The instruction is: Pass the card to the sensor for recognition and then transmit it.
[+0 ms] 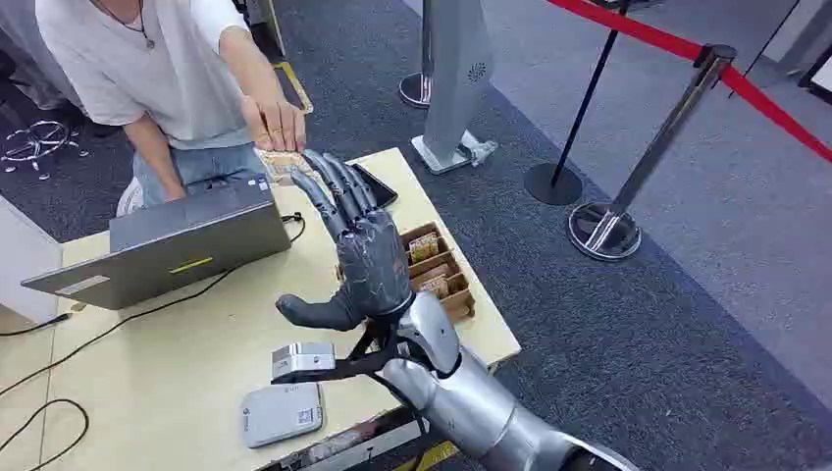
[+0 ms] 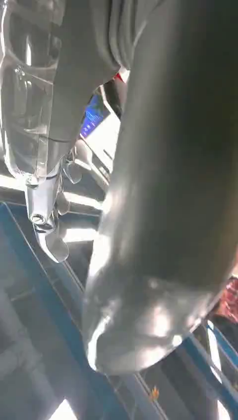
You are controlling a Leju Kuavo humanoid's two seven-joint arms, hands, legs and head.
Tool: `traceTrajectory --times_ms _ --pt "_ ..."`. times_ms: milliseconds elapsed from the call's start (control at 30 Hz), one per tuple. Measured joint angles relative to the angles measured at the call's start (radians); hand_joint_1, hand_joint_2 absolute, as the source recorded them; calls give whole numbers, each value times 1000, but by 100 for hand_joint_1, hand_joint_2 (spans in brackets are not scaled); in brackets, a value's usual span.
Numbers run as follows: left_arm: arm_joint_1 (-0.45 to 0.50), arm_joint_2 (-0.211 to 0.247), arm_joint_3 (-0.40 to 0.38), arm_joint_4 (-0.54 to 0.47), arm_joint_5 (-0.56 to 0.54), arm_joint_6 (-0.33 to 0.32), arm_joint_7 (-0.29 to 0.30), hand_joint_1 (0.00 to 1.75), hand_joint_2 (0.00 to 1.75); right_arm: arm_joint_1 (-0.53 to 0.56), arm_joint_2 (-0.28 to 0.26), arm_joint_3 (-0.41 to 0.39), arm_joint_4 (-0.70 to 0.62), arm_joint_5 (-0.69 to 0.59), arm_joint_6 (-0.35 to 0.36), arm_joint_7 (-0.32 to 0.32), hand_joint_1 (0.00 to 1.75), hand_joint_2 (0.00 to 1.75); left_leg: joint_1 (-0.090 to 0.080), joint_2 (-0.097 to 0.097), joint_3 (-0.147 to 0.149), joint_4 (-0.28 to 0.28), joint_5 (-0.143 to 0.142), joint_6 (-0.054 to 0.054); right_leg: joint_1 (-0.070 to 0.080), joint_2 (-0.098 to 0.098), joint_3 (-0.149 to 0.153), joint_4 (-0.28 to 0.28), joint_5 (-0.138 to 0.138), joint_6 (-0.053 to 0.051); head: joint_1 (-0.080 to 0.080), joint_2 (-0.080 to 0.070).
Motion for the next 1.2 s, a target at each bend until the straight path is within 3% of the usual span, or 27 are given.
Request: traceTrajectory --times_ms 167,200,1200 --pt "-8 0 -1 0 -21 -4 30 0 0 -5 -1 -6 31 32 -9 26 0 0 0 0 0 0 0 0 0 0 0 0 0 0 0 0" --pt "-8 0 -1 0 -21 -4 33 0 0 -9 -1 -7 36 36 -9 27 0 175 0 0 0 0 0 0 0 0 0 0 0 0 0 0" --pt "-6 0 -1 0 -8 13 37 0 0 -103 -1 -5 195 206 -15 125 0 175 0 0 0 0 0 0 0 0 0 0 1 0 0 0"
